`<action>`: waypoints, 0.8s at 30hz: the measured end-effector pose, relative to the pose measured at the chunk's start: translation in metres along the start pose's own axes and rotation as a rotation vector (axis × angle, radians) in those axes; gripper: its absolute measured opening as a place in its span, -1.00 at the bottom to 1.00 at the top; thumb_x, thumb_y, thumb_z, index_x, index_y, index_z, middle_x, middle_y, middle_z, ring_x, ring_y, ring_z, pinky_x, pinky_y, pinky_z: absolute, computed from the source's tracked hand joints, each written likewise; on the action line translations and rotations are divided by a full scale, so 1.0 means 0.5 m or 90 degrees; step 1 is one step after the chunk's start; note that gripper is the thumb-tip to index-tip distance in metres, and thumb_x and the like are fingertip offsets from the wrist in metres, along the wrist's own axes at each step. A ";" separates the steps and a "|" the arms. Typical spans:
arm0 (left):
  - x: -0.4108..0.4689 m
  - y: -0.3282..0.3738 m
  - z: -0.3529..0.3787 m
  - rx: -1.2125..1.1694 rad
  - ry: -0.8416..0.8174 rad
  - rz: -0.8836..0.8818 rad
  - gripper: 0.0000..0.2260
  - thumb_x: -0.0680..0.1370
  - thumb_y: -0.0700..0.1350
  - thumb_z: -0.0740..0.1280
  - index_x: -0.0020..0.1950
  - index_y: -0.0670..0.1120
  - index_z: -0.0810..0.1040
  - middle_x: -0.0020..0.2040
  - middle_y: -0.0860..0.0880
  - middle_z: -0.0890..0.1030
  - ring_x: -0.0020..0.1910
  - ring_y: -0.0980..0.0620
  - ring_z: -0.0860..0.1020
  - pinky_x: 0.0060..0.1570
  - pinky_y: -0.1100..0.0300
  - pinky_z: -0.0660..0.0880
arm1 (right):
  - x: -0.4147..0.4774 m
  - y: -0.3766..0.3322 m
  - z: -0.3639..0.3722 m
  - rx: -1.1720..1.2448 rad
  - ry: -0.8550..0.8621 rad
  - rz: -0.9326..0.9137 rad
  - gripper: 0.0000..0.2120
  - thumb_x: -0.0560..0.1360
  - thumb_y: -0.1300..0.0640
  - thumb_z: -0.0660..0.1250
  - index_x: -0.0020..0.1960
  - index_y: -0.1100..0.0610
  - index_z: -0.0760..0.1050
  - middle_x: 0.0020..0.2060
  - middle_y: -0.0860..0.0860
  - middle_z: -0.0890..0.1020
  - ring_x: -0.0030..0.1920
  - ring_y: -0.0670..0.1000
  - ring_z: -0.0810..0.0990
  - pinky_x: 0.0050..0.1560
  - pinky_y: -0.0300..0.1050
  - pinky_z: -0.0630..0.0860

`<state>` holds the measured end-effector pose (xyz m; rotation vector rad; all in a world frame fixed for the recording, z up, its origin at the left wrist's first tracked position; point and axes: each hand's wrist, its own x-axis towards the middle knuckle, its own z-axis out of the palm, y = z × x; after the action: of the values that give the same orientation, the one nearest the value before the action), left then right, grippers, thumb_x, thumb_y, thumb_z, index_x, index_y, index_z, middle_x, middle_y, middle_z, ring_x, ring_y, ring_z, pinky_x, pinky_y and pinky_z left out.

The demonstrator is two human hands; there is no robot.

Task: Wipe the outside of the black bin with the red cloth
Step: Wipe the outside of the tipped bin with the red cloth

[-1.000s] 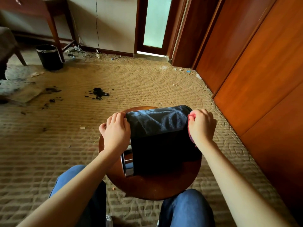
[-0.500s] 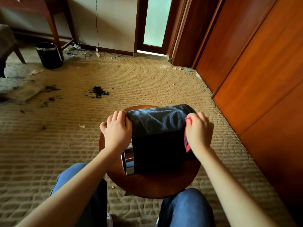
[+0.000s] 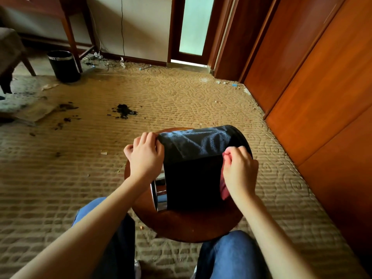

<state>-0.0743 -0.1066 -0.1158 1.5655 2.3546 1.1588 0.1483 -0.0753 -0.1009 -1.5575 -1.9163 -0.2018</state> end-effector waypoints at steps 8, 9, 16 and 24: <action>-0.022 0.000 -0.001 0.028 0.023 0.039 -0.64 0.52 0.04 0.01 0.16 -0.04 0.48 0.09 0.00 0.52 0.14 -0.06 0.45 0.18 -0.02 0.17 | 0.083 0.000 0.006 -0.024 -0.037 0.116 -0.93 0.49 0.28 0.30 -0.12 0.15 0.53 -0.08 0.14 0.54 -0.12 0.25 0.55 -0.13 0.06 0.38; -0.017 0.000 0.000 0.026 0.020 0.036 -0.65 0.52 0.03 0.02 0.15 -0.04 0.48 0.08 0.01 0.52 0.14 -0.06 0.44 0.18 -0.01 0.17 | 0.048 -0.008 0.007 -0.005 -0.006 0.090 -0.93 0.46 0.29 0.33 -0.16 0.16 0.53 -0.15 0.13 0.54 -0.19 0.24 0.55 -0.20 0.04 0.39; -0.032 -0.002 0.000 0.014 0.018 0.036 -0.64 0.52 0.01 0.03 0.18 -0.06 0.47 0.14 -0.01 0.51 0.14 -0.06 0.46 0.17 -0.04 0.19 | 0.027 0.006 -0.005 -0.015 -0.015 -0.026 -0.93 0.45 0.26 0.35 -0.19 0.13 0.53 -0.21 0.09 0.54 -0.25 0.22 0.56 -0.24 0.01 0.37; -0.025 0.002 -0.006 0.040 0.013 0.026 -0.67 0.53 0.02 0.02 0.15 -0.03 0.47 0.11 0.00 0.51 0.10 -0.07 0.48 0.14 -0.03 0.21 | 0.120 -0.004 0.005 -0.038 -0.101 0.116 -0.91 0.52 0.24 0.25 -0.04 0.15 0.53 0.02 0.12 0.53 0.01 0.21 0.54 0.00 0.04 0.37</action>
<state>-0.0689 -0.1181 -0.1172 1.6358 2.4053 1.1247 0.1408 -0.0254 -0.0680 -1.8260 -1.8872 -0.0588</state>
